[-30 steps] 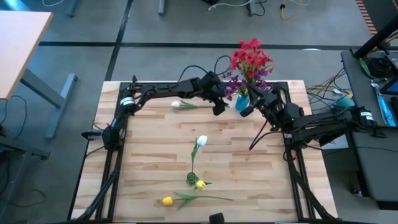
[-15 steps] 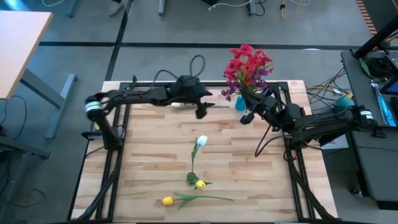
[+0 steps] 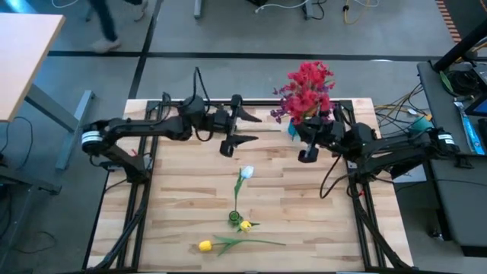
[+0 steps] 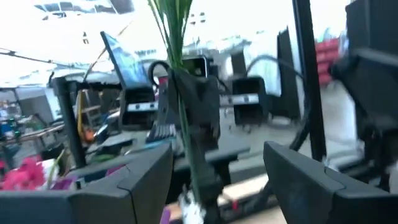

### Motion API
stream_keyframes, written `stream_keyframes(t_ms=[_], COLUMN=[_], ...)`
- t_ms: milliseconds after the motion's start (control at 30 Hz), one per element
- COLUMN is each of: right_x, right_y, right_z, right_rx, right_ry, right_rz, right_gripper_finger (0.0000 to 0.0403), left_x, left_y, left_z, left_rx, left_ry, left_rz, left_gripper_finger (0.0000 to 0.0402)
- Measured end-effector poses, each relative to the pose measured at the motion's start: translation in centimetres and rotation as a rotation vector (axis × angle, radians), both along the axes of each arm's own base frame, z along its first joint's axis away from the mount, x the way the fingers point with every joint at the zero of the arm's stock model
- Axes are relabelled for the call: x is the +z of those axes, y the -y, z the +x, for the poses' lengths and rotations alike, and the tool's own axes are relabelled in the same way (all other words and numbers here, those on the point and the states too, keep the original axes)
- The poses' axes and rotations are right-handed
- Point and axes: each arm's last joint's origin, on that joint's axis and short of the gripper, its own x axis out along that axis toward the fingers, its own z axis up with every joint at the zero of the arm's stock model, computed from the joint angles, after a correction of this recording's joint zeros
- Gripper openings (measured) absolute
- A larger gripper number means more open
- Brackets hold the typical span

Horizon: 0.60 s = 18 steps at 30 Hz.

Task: Sort flowers into vase by color
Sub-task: Put the red flowers into the blue vase

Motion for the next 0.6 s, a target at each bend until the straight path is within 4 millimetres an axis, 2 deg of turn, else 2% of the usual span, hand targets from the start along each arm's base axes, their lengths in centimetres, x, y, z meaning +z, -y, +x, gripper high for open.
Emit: stream_keyframes(t_ms=[133, 267, 400, 500, 600], right_x=[0.6, 1.5, 1.8, 1.9, 1.9], right_y=[0.0, -0.1, -0.1, -0.1, -0.1], right_z=[1.0, 2.1, 2.7, 2.7, 2.6], right_rx=[-0.022, 0.012, 0.015, 0.005, 0.0], right_ry=[-0.009, 0.003, -0.001, -0.003, -0.003], right_rz=[-0.042, -0.071, -0.1, -0.117, -0.124], right_gripper_finger=[0.0009, 0.0009, 0.0009, 0.0009, 0.0009], left_x=[0.4, -0.6, -1.3, -1.6, -1.9], left_y=[-0.5, -1.2, -1.7, -1.8, -2.0], left_z=[2.0, 5.2, 7.9, 9.2, 9.9], left_rx=[-0.018, -0.039, -0.143, -0.225, -0.225], left_ry=[0.013, -0.037, -0.07, -0.092, -0.11], left_rz=[-0.073, -0.136, -0.164, -0.172, -0.189], left_gripper_finger=[0.0236, 0.0236, 0.0231, 0.0218, 0.0189])
